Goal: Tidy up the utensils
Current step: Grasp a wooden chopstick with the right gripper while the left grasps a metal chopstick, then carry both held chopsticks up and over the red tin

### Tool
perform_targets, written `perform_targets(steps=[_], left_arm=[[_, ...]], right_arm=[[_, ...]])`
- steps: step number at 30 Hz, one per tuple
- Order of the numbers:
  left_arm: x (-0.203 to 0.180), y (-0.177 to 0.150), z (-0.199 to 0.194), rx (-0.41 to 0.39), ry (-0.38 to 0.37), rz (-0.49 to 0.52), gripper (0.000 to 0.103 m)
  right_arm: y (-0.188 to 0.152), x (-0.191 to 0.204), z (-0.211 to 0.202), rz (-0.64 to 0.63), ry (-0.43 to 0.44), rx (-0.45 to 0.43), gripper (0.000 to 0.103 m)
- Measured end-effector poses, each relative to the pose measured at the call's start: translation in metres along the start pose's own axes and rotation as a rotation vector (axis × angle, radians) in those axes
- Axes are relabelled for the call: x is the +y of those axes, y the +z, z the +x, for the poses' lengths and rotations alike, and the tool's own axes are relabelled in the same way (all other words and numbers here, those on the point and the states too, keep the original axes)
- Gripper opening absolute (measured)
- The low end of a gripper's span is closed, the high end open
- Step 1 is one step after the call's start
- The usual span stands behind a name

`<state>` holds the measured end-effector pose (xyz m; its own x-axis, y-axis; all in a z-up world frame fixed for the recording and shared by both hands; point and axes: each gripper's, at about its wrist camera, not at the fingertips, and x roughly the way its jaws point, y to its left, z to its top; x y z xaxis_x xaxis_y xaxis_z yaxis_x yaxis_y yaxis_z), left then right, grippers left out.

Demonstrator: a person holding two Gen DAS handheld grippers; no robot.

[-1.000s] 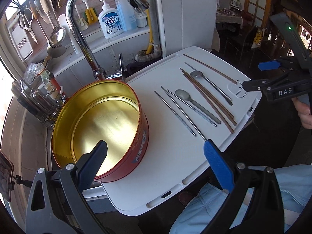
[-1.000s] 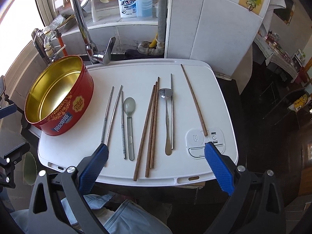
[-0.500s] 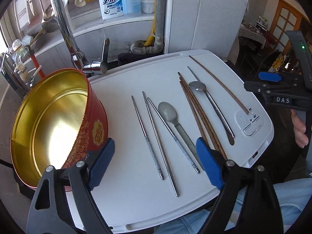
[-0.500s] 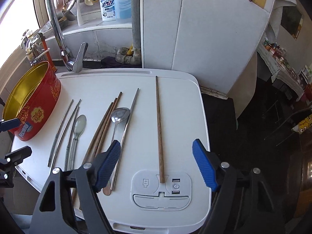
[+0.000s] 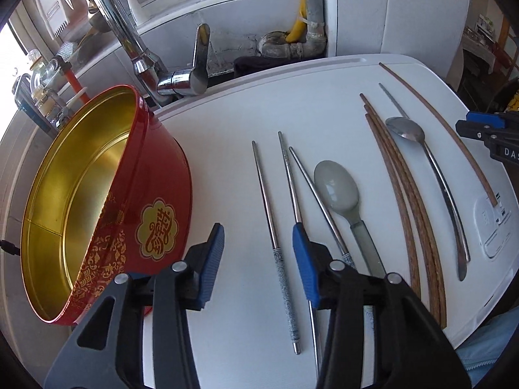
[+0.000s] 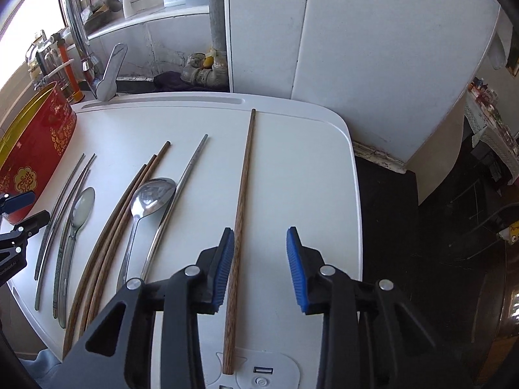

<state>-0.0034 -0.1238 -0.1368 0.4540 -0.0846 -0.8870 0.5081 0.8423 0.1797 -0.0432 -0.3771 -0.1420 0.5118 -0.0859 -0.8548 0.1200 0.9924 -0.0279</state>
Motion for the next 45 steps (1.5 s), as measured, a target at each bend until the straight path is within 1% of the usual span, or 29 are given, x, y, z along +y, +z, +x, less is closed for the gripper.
perform_targets(steps=[5, 9, 10, 13, 14, 15, 16, 19, 23, 26, 29, 32, 35, 37, 39, 40, 42, 45], left_arm=[[0.003, -0.001, 0.007, -0.006, -0.001, -0.007, 0.044], [0.006, -0.002, 0.014, 0.009, 0.002, -0.008, 0.044], [0.006, -0.002, 0.014, 0.001, -0.001, -0.011, 0.044], [0.008, -0.002, 0.015, -0.004, -0.017, -0.028, 0.043], [0.01, -0.003, 0.016, -0.002, -0.052, -0.044, 0.032], [0.011, -0.004, 0.015, 0.001, -0.107, -0.067, 0.008], [0.011, -0.005, 0.015, 0.003, -0.129, -0.089, 0.006], [0.008, -0.007, 0.014, -0.003, -0.115, -0.105, 0.005], [0.008, -0.006, 0.012, -0.005, -0.131, -0.133, 0.005], [0.009, -0.006, -0.009, -0.054, -0.119, -0.137, 0.005], [0.011, -0.005, -0.037, -0.109, -0.12, -0.144, 0.005], [0.016, -0.007, -0.06, -0.134, -0.104, -0.167, 0.005], [0.031, -0.009, -0.089, -0.178, -0.077, -0.209, 0.005], [0.051, -0.012, -0.112, -0.216, -0.061, -0.265, 0.005], [0.076, -0.019, -0.137, -0.252, -0.059, -0.326, 0.005], [0.089, -0.023, -0.147, -0.267, -0.06, -0.346, 0.005], [0.116, -0.03, -0.161, -0.295, -0.052, -0.378, 0.005], [0.157, -0.035, -0.168, -0.331, -0.063, -0.405, 0.005]], right_arm=[[0.003, 0.002, 0.005, 0.0, 0.058, -0.013, 0.035], [0.007, 0.005, 0.016, 0.01, 0.06, 0.004, 0.034], [0.007, 0.006, 0.018, 0.012, 0.063, 0.008, 0.034], [0.004, 0.009, 0.018, -0.014, 0.047, -0.018, 0.033], [0.001, 0.009, 0.016, -0.017, 0.047, -0.028, 0.029], [-0.002, 0.007, 0.015, -0.006, 0.047, -0.04, 0.015], [-0.005, 0.006, 0.013, 0.006, 0.043, -0.05, 0.007], [-0.009, 0.005, 0.01, 0.014, 0.038, -0.054, 0.007], [-0.007, 0.006, 0.009, 0.021, 0.025, -0.055, 0.007], [-0.01, 0.001, -0.008, 0.068, 0.036, -0.085, 0.007], [-0.013, 0.003, -0.05, 0.079, 0.096, -0.194, 0.007], [-0.013, 0.016, -0.084, 0.041, 0.177, -0.273, 0.007], [-0.009, 0.038, -0.11, -0.007, 0.303, -0.321, 0.007], [-0.002, 0.056, -0.123, -0.031, 0.392, -0.342, 0.007], [0.009, 0.076, -0.132, -0.054, 0.462, -0.342, 0.007], [0.015, 0.088, -0.136, -0.066, 0.485, -0.342, 0.007], [0.026, 0.112, -0.143, -0.082, 0.503, -0.342, 0.007], [0.038, 0.149, -0.151, -0.081, 0.493, -0.369, 0.007]])
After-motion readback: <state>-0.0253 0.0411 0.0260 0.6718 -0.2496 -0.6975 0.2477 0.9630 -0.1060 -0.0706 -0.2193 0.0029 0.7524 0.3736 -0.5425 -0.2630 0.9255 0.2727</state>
